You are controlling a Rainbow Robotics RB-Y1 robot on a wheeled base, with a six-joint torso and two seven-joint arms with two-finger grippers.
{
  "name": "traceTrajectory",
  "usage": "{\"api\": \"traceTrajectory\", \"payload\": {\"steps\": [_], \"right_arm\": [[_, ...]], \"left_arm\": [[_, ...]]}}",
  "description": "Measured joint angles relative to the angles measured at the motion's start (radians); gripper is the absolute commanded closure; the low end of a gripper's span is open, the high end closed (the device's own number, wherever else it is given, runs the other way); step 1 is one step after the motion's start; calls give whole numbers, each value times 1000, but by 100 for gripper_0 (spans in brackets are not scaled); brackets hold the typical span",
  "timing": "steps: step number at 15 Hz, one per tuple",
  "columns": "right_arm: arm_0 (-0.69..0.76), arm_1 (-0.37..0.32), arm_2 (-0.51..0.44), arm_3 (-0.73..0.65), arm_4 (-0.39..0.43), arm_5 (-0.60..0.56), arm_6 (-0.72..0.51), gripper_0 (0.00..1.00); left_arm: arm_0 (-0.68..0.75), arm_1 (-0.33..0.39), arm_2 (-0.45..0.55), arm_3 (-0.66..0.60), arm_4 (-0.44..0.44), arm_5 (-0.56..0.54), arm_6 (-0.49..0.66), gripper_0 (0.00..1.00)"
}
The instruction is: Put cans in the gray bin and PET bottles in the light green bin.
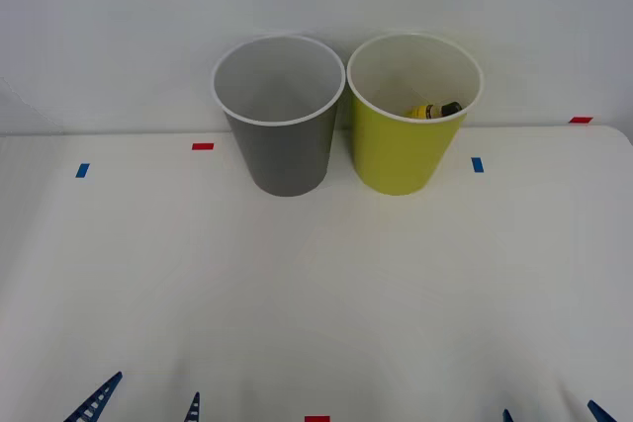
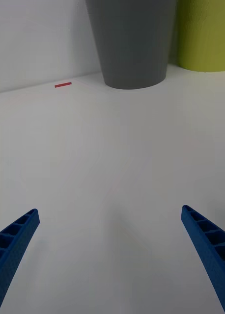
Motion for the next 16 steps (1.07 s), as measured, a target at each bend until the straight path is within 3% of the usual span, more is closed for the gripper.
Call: {"api": "traceTrajectory", "payload": {"steps": [16], "right_arm": [[0, 0, 0, 0, 0, 0, 0, 0]], "left_arm": [[0, 0, 0, 0, 0, 0, 0, 0]]}}
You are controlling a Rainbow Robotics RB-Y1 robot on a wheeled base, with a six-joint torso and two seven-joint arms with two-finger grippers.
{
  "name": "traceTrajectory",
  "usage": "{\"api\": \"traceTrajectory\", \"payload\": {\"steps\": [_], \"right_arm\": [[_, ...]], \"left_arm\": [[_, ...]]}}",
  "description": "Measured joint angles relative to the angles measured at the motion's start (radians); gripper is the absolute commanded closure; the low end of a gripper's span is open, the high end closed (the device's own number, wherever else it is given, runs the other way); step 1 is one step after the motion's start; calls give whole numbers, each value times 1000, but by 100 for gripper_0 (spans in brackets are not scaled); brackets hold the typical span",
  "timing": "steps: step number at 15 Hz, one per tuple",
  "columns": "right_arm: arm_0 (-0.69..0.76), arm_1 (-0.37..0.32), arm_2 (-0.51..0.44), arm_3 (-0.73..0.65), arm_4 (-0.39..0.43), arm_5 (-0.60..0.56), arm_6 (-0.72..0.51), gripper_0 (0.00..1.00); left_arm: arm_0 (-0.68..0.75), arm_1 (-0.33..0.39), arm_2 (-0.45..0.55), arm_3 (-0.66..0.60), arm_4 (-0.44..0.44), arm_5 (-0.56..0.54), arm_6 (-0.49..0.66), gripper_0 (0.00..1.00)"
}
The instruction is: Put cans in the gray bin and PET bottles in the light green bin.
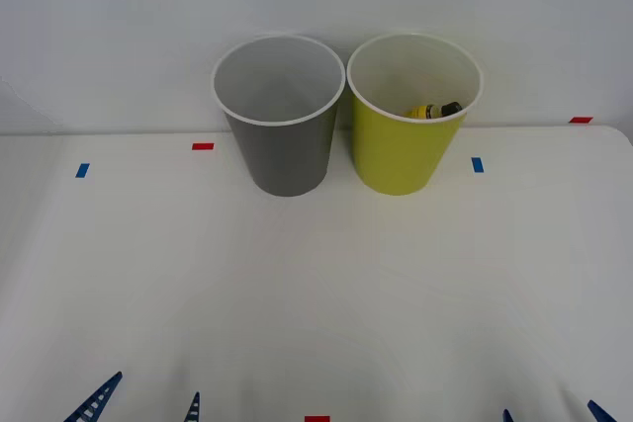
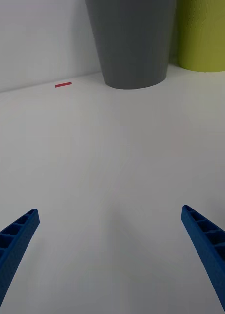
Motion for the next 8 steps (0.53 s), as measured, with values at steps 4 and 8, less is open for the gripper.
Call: {"api": "traceTrajectory", "payload": {"steps": [4, 8], "right_arm": [[0, 0, 0, 0, 0, 0, 0, 0], [0, 0, 0, 0, 0, 0, 0, 0]], "left_arm": [[0, 0, 0, 0, 0, 0, 0, 0], [0, 0, 0, 0, 0, 0, 0, 0]]}}
